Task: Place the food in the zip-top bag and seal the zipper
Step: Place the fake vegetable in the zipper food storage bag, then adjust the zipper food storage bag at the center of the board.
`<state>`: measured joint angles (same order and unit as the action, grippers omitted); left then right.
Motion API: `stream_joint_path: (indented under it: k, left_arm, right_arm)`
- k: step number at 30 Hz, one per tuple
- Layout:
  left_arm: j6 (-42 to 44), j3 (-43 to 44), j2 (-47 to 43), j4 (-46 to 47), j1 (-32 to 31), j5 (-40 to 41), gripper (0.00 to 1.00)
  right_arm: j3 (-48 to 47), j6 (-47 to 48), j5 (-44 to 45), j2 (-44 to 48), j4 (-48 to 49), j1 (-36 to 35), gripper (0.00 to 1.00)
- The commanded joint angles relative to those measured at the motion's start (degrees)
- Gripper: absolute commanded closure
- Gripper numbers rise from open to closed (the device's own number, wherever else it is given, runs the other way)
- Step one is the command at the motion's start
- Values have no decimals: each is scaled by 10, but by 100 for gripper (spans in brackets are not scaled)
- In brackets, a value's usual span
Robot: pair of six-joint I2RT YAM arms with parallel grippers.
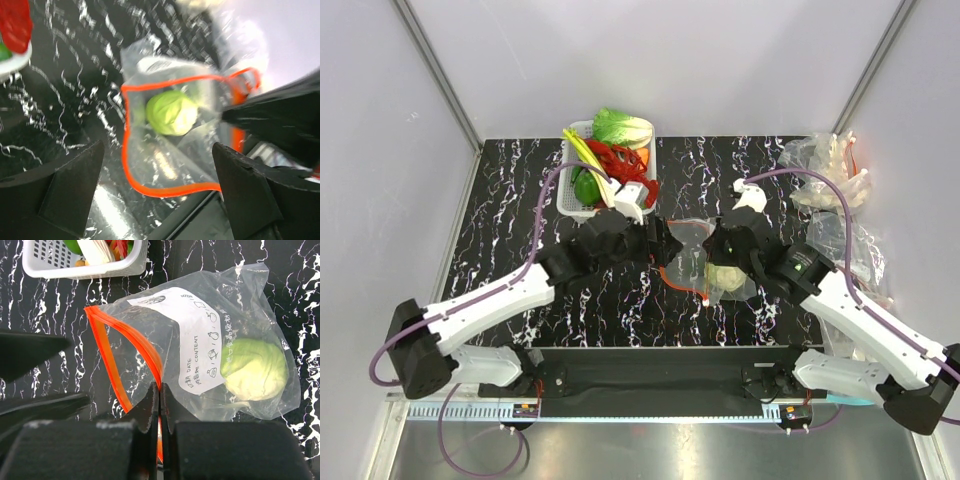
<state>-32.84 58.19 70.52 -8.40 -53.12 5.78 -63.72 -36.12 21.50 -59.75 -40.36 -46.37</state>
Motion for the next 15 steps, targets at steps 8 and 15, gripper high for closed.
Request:
stream_joint_path:
  k: [8,15]
  left_arm:
    - [-16,-32,95,44,1,-17,40]
    - [-39,-32,88,89,-7,-73,97]
  right_arm:
    - [-3,-14,39,33,-1,6,100]
    - [-3,3,82,37,-35,5,100]
